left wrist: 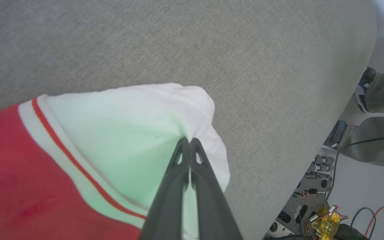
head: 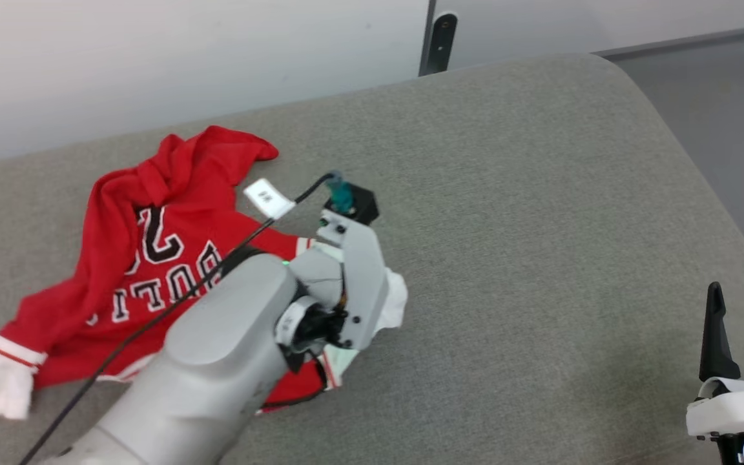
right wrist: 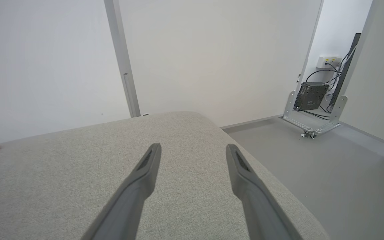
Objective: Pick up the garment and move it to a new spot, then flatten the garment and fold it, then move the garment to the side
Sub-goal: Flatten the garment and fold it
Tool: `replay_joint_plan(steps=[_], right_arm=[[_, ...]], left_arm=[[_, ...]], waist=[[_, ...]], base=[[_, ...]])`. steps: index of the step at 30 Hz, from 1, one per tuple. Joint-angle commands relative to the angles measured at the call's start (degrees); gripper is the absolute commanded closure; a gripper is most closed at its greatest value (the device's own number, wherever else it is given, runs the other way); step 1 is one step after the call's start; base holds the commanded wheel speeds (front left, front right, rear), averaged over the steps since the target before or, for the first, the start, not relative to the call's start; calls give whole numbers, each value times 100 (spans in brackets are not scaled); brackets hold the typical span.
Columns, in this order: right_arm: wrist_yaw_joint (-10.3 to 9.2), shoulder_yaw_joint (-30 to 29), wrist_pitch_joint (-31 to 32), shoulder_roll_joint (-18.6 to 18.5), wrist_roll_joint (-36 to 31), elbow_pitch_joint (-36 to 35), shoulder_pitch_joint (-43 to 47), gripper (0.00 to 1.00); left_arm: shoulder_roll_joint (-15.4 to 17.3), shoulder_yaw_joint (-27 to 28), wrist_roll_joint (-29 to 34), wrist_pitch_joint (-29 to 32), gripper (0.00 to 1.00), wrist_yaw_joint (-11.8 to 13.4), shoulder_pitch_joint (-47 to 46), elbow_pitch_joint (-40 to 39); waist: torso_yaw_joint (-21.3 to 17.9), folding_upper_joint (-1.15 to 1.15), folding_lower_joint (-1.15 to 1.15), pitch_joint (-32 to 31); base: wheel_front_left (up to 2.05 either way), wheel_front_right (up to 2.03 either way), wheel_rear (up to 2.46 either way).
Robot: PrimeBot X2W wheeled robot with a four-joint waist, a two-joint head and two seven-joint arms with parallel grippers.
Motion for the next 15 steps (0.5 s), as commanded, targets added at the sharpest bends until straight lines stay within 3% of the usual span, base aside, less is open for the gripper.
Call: replay_joint_plan(steps=[1,15], right_arm=[[-6,-47,-5,-41,-41,33,-13,0],[-6,-159,-5,-156,7,198,-109,0]], left_arm=[[-139,-29,1,-16,100,-46,-120,99],[-993,-439,155,-189,100,-269,-572,1069]], waist=[[-96,0,0,25],[-378,0,0,92]], base=[[0,0,0],[0,0,0]])
